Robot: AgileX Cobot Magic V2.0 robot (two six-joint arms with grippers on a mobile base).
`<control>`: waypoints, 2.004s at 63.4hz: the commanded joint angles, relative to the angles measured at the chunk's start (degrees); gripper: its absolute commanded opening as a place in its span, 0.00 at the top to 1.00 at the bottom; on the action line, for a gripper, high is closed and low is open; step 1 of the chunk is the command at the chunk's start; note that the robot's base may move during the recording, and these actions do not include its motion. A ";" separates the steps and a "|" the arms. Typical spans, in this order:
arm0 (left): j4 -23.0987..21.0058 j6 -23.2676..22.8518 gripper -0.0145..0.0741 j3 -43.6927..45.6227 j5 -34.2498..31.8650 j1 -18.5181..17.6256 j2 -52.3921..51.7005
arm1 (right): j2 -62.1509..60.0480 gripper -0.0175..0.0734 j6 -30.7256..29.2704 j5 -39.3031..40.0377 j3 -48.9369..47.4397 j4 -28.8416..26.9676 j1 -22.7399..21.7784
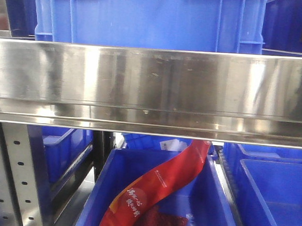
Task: Grab PVC pipe and place in blue bin
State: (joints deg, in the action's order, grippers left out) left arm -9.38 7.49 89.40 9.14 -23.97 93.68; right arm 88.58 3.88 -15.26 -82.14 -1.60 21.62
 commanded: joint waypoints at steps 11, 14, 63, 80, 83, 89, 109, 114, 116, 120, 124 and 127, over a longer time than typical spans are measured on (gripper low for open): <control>-0.31 0.06 0.48 0.82 -1.22 -0.33 -0.57 | 0.07 0.44 -0.47 -0.85 -0.48 -0.29 0.12; -0.31 0.06 0.39 0.82 -1.11 -0.33 -0.57 | 0.07 0.43 -0.47 -0.97 -0.48 -0.29 0.12; -0.32 0.06 0.96 0.82 -0.59 -0.33 -4.73 | -5.47 0.99 -0.47 -3.26 -0.51 -0.29 0.12; -0.44 0.06 0.96 -0.21 10.00 -0.33 -15.65 | -16.90 0.99 -0.47 -11.38 -0.51 -0.29 0.12; -0.78 0.06 0.96 -1.97 10.32 -0.33 -17.68 | -18.45 0.99 -0.47 -11.81 0.02 -0.29 0.12; -2.45 0.06 0.96 -7.50 10.35 -0.33 -21.69 | -21.31 0.99 -0.47 -11.22 3.64 -0.29 0.12; -5.03 0.06 0.96 -38.54 -4.02 -0.33 -38.78 | -36.15 0.99 -0.47 7.59 31.22 -0.29 0.12; -5.03 0.06 0.96 -43.75 -7.10 -0.33 -42.26 | -39.04 0.99 -0.47 8.23 34.84 -0.29 0.12; -5.03 0.06 0.96 -45.54 -7.76 -0.33 -43.61 | -40.07 0.99 -0.47 8.23 35.77 -0.29 0.12; -5.03 0.06 0.96 -47.91 -8.39 -0.33 -45.70 | -41.49 0.99 -0.47 8.11 36.59 -0.29 0.12; -5.03 0.06 0.96 -49.22 -8.39 -0.33 -47.35 | -42.41 0.99 -0.47 8.11 36.59 -0.29 0.12; -5.03 0.06 0.96 -49.46 -8.39 -0.33 -48.51 | -42.56 0.99 -0.47 8.48 36.59 -0.29 0.12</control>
State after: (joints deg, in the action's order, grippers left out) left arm -13.90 7.49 40.62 2.85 -23.97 47.02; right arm 46.94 3.78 -9.26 -45.75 -1.93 21.62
